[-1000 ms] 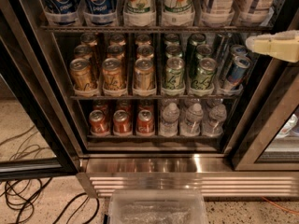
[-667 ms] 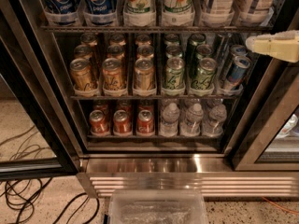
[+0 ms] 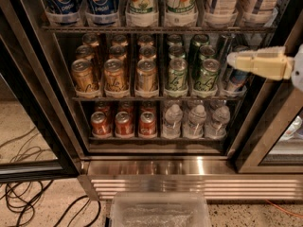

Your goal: Pick blue plastic bottle from top shelf of fridge

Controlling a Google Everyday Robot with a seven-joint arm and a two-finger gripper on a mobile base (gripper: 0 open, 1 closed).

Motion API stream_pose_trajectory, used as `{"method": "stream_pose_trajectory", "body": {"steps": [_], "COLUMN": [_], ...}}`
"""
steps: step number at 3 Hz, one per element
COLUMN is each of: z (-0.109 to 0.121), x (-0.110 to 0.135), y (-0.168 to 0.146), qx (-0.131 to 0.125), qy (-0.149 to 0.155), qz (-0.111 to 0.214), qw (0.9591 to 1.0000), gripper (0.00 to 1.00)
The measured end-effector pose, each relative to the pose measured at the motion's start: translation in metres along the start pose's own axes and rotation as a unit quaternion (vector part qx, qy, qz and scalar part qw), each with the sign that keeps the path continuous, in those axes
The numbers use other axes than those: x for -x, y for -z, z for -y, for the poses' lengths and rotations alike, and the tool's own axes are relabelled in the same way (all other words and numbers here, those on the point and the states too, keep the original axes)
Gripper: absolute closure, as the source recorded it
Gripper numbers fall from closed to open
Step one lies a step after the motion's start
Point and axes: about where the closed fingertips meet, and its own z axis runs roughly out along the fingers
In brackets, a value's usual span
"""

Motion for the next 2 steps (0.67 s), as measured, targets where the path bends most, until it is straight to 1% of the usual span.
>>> {"method": "stream_pose_trajectory", "body": {"steps": [1, 2], "z": [-0.052, -0.082], "x": [0.012, 0.019], "y": [0.025, 0.032], "qx": [0.04, 0.044], "qy": [-0.018, -0.046], "qz": [0.014, 0.022], "qw": [0.999, 0.9977], "gripper": [0.0, 0.0]}}
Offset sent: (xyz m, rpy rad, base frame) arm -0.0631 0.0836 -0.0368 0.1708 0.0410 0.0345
